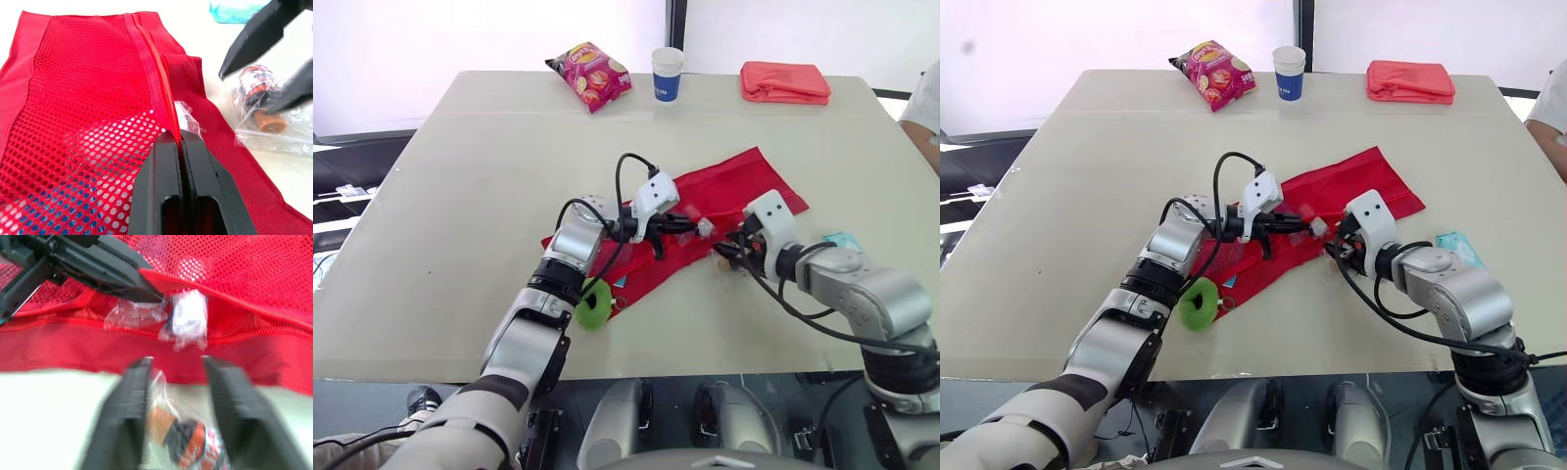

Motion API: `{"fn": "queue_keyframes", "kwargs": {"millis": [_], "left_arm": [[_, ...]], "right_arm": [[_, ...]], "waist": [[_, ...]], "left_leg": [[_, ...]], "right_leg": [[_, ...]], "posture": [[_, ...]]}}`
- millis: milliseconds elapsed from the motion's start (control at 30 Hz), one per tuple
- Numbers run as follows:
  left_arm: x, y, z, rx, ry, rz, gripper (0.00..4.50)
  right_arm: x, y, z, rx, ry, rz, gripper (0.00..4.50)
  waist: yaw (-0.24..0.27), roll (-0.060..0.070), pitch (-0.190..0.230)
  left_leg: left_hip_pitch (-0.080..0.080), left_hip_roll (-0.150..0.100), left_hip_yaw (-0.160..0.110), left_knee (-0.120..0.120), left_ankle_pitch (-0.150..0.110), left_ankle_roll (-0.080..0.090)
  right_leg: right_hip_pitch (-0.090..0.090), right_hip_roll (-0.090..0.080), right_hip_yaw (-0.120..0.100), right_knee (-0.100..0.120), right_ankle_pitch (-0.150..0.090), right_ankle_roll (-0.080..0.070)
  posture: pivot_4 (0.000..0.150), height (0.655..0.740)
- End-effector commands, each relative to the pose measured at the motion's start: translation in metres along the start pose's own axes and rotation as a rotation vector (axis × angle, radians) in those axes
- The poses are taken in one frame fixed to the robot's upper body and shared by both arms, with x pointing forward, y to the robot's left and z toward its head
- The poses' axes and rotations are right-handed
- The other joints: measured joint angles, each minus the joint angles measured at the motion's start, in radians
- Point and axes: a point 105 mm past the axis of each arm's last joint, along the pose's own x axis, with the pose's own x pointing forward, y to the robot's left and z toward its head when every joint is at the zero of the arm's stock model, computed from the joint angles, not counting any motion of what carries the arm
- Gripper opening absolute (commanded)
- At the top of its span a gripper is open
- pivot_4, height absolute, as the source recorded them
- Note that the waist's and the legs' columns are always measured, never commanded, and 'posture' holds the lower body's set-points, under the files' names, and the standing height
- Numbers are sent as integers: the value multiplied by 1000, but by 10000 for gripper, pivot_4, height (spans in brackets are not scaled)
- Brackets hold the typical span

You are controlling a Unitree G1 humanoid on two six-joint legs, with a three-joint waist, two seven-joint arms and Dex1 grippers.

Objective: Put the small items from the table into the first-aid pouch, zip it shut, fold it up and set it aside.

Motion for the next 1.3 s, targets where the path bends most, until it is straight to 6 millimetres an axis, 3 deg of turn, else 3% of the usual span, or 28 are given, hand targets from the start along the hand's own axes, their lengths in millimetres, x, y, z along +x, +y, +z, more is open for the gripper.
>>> {"fn": "queue_keyframes", "kwargs": {"millis": [33,233,400,533,633,700,800,867,933,967,1033,1133,1300], "left_arm": [[0,1,13,47,-23,-13,0],[0,-2,13,49,-21,-30,0],[1,-7,11,55,-16,-60,0],[1,-9,9,66,-7,-71,0],[-2,-7,5,101,19,-80,0],[-7,-3,1,152,48,-90,0],[-18,3,-1,268,88,-135,0],[-27,3,-1,346,100,-189,0],[-36,5,-1,406,113,-243,0],[-41,7,-2,433,129,-259,0],[-55,13,-4,491,174,-285,0],[-66,22,-1,563,230,-287,0],[-36,28,15,716,251,-222,0]], "right_arm": [[12,-3,5,-58,-22,-30,1039],[35,-8,8,-118,-54,-59,1039],[55,0,25,-185,-156,-34,1039],[52,2,29,-166,-213,5,1039],[28,0,27,-143,-242,58,1039],[2,3,31,-132,-300,123,5987],[-49,0,34,-167,-350,168,16249],[-75,-6,34,-198,-357,152,27178],[-102,-9,33,-235,-349,138,33806],[-112,-11,31,-248,-338,128,40290],[-134,-13,29,-263,-321,107,43593],[-159,-14,26,-298,-299,78,43593],[-170,-17,20,-309,-265,55,43593]], "waist": [[2,0,0],[0,0,0],[-1,0,0],[0,0,0],[3,0,0],[3,0,0],[2,0,0],[3,0,0],[4,0,1],[3,0,0],[4,0,1],[6,-1,1],[27,-1,1]], "left_leg": [[0,0,0,0,0,0],[0,0,0,1,0,0],[0,0,0,1,0,0],[0,0,0,1,0,0],[-1,0,0,1,0,0],[-1,0,0,1,0,0],[-1,0,-1,1,0,0],[-1,0,-1,1,0,0],[-1,1,-1,1,0,0],[-1,1,-2,1,0,0],[-1,1,-1,1,0,0],[-2,1,-2,1,-1,1],[-2,1,-3,4,-5,9]], "right_leg": [[0,0,0,0,0,0],[0,1,0,0,0,0],[0,4,0,0,0,0],[0,4,0,0,0,0],[0,4,-1,0,0,0],[0,3,0,-1,0,0],[1,2,-1,-1,0,0],[1,0,-1,-2,0,0],[1,0,-2,-2,0,0],[1,-1,-2,-2,0,0],[1,-1,-2,-2,0,0],[1,-1,-3,-3,0,0],[2,-3,-5,-2,0,1]], "posture": [[1500,7400],[1500,7400],[1500,7400],[1500,7400],[1500,7400],[1500,7400],[1500,7400],[1500,7400],[1500,7400],[1500,7400],[1500,7400],[1500,7400],[1500,7400]]}}
